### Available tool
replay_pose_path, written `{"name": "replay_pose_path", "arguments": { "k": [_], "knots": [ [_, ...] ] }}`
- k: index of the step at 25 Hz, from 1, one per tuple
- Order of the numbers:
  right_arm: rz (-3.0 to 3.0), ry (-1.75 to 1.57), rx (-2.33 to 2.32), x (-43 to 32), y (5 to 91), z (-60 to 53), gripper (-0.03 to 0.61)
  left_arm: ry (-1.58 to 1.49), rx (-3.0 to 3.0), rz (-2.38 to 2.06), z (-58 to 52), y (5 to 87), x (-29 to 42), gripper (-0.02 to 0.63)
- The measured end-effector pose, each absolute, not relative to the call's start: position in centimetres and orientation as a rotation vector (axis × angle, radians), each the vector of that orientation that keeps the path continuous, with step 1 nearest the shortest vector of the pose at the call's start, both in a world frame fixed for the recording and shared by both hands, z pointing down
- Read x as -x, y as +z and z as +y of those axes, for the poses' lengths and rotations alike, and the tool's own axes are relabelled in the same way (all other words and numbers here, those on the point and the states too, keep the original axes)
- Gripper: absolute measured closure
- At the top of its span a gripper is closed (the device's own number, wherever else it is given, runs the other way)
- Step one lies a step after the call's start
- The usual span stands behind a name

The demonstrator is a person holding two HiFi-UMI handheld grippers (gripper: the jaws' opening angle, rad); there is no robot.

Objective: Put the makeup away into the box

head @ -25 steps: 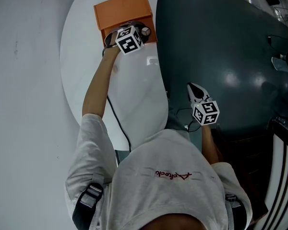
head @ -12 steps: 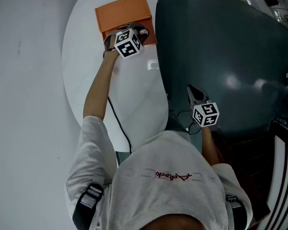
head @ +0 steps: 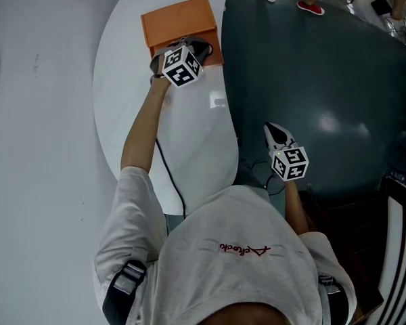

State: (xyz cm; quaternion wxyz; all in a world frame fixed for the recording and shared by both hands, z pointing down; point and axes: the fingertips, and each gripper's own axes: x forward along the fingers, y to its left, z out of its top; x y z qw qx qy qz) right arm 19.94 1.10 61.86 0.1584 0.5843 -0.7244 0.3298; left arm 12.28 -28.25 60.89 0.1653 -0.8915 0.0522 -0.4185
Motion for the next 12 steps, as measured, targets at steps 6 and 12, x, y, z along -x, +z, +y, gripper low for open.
{"name": "replay_pose_path", "arguments": {
  "k": [6, 12],
  "knots": [
    [-2.099, 0.907, -1.663, -19.5, 60.7, 1.3, 0.558, -0.906, 2.886, 0.508, -29.7, 56.1, -11.0, 0.604],
    [-2.142, 0.866, -1.641, -18.5, 59.3, 0.8, 0.558, -0.630, 3.111, 0.817, -30.8, 52.1, -8.4, 0.604]
  ]
}}
